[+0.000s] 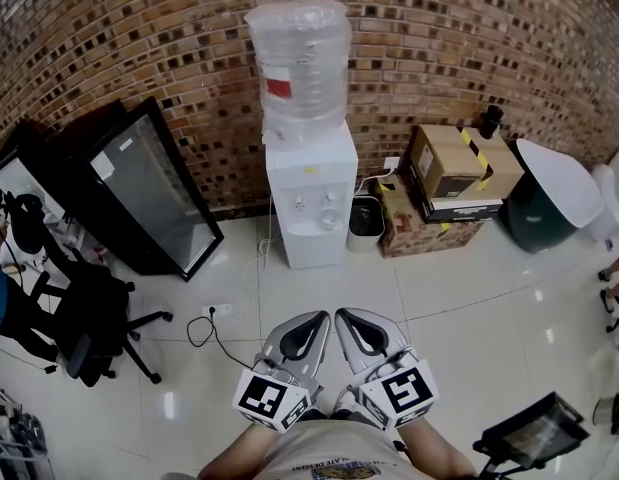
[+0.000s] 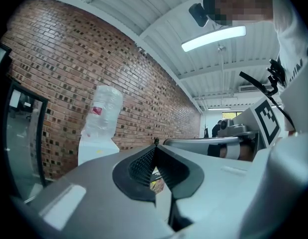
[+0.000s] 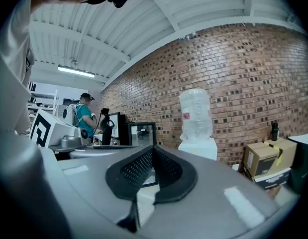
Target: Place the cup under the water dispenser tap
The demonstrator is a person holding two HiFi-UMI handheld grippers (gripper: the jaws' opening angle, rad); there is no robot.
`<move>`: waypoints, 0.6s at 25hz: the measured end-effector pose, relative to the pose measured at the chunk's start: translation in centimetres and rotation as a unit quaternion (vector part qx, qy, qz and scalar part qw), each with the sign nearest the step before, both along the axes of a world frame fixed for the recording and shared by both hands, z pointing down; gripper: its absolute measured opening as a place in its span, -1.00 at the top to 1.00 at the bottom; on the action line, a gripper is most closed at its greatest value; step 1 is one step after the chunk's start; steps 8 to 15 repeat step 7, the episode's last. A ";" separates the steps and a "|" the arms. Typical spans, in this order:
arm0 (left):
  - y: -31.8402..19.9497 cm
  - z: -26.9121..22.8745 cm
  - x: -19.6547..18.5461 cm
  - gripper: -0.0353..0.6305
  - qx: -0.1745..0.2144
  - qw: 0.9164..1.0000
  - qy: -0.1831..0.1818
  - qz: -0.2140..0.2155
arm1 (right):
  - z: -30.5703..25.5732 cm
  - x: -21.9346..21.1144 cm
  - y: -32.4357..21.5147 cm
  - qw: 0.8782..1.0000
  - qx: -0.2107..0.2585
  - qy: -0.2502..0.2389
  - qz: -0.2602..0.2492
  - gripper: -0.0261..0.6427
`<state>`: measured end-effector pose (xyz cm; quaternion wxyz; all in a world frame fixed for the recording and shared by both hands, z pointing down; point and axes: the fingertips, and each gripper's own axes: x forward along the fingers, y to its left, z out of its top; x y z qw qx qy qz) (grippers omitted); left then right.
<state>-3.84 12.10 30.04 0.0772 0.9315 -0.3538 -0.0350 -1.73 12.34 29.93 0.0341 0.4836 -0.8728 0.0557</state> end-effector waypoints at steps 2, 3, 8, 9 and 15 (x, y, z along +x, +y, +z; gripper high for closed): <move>0.0 -0.1 0.0 0.89 0.001 1.000 0.000 -0.003 | -0.1 0.0 0.1 1.000 0.000 -0.001 -0.003 0.91; 0.1 -0.2 0.0 0.89 0.001 1.000 0.001 -0.004 | -0.1 0.0 0.2 1.000 0.001 -0.002 -0.005 0.91; 0.5 -0.4 0.1 0.89 -0.002 1.000 0.002 -0.009 | -0.5 0.1 0.5 1.000 0.003 -0.005 -0.014 0.91; 0.5 -0.4 0.1 0.89 -0.002 1.000 0.002 -0.009 | -0.5 0.1 0.5 1.000 0.003 -0.005 -0.014 0.91; 0.5 -0.4 0.1 0.89 -0.002 1.000 0.002 -0.009 | -0.5 0.1 0.5 1.000 0.003 -0.005 -0.014 0.91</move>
